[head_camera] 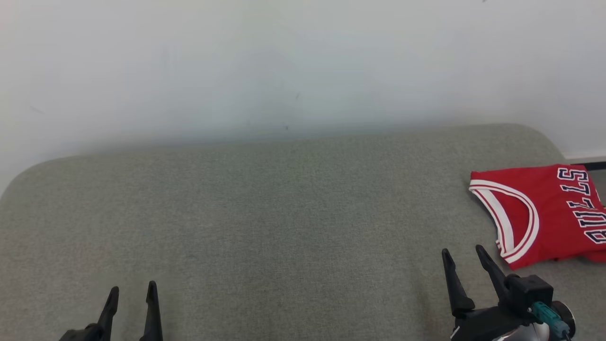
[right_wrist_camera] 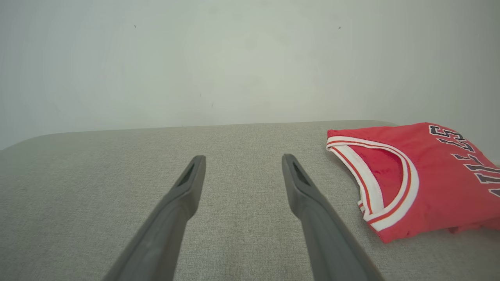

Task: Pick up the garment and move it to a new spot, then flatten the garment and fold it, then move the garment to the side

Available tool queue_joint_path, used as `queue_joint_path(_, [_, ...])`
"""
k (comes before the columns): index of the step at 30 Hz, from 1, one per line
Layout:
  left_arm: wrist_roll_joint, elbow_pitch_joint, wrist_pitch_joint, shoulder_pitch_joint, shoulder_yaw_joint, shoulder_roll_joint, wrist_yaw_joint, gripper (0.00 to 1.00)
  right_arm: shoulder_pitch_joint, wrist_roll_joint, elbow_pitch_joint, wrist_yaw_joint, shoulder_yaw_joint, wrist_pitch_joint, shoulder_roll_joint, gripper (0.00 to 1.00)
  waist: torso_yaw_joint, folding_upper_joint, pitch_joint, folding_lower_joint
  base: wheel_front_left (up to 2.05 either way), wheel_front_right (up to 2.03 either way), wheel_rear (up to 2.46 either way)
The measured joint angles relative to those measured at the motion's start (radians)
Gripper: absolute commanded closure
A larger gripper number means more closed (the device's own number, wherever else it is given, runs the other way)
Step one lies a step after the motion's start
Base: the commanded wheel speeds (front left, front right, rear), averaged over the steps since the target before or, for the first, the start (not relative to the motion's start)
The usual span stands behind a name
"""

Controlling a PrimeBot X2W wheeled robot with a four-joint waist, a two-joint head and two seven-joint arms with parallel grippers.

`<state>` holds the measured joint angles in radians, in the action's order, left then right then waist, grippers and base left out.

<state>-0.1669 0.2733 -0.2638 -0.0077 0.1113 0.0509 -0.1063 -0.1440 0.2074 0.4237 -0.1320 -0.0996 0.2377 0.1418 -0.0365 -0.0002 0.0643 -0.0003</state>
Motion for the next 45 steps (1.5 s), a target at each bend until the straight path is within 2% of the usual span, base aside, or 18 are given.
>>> queue_joint_path(15, [-0.022,-0.009,0.000,0.031,-0.033,0.000,0.006,0.00,0.051,-0.040,-0.025,0.000,0.081,-0.004,-0.034,0.00,0.043,0.0002,0.036,0.0001,0.00,0.00,0.00])
queue_joint_path(45, [-0.037,-0.028,0.000,0.017,-0.048,0.000,0.003,0.00,0.053,-0.041,-0.067,0.000,0.097,-0.023,-0.047,0.00,0.042,0.0002,0.022,0.0003,0.00,0.00,0.00])
